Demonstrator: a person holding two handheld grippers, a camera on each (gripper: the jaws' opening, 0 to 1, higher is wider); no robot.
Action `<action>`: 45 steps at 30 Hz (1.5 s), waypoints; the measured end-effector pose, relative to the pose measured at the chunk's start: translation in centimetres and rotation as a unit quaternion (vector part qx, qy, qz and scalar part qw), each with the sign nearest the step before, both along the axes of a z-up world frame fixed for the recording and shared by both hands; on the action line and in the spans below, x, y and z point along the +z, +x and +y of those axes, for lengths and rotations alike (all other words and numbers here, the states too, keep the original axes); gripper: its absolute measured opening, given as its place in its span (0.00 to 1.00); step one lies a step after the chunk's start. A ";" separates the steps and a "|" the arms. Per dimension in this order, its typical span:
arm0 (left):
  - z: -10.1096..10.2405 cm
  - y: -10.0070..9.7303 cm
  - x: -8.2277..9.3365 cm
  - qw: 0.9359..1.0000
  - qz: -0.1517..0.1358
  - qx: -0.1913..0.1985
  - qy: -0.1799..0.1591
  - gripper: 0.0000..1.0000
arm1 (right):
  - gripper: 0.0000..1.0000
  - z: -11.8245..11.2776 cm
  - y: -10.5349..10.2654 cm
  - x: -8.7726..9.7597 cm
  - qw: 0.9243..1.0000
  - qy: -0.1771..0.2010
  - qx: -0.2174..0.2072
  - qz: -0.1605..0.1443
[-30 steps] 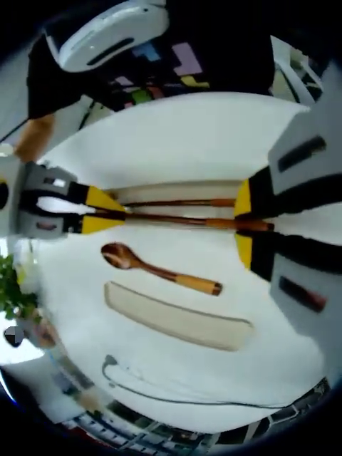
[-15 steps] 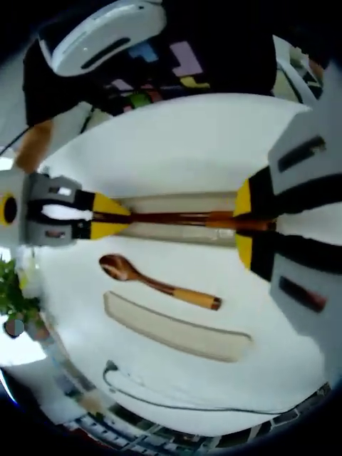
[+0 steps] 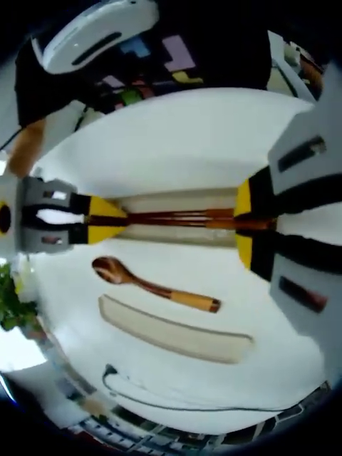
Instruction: Arrange the utensils inside the cutlery case until each visible utensil rests in its matching compartment.
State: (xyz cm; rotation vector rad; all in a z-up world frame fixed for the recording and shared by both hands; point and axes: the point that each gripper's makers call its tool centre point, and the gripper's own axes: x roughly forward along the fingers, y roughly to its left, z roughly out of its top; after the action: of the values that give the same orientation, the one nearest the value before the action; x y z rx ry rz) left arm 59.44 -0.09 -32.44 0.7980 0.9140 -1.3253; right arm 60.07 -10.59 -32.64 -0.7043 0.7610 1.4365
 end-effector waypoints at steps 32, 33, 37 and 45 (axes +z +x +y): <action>-0.1 0.1 0.7 1.000 0.002 -0.018 -0.008 0.10 | 0.10 -0.2 0.1 2.2 0.999 0.033 0.006 -0.004; -0.1 0.1 0.8 1.000 0.003 -0.017 -0.009 0.10 | 0.11 -0.2 0.1 2.3 0.999 0.037 0.003 -0.005; -0.1 0.3 1.4 1.000 -0.006 -0.010 -0.028 0.10 | 0.14 -0.5 0.4 2.7 0.999 0.046 -0.006 -0.014; -0.6 1.7 3.4 0.996 -0.046 0.013 -0.076 0.11 | 0.16 -2.1 1.8 4.0 0.996 0.067 -0.058 -0.020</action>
State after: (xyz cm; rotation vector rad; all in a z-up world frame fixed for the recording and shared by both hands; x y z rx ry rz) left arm 61.15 -0.70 -29.01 0.7210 0.7388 -1.3070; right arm 61.85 -12.73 -28.66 -0.5751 0.6570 1.3511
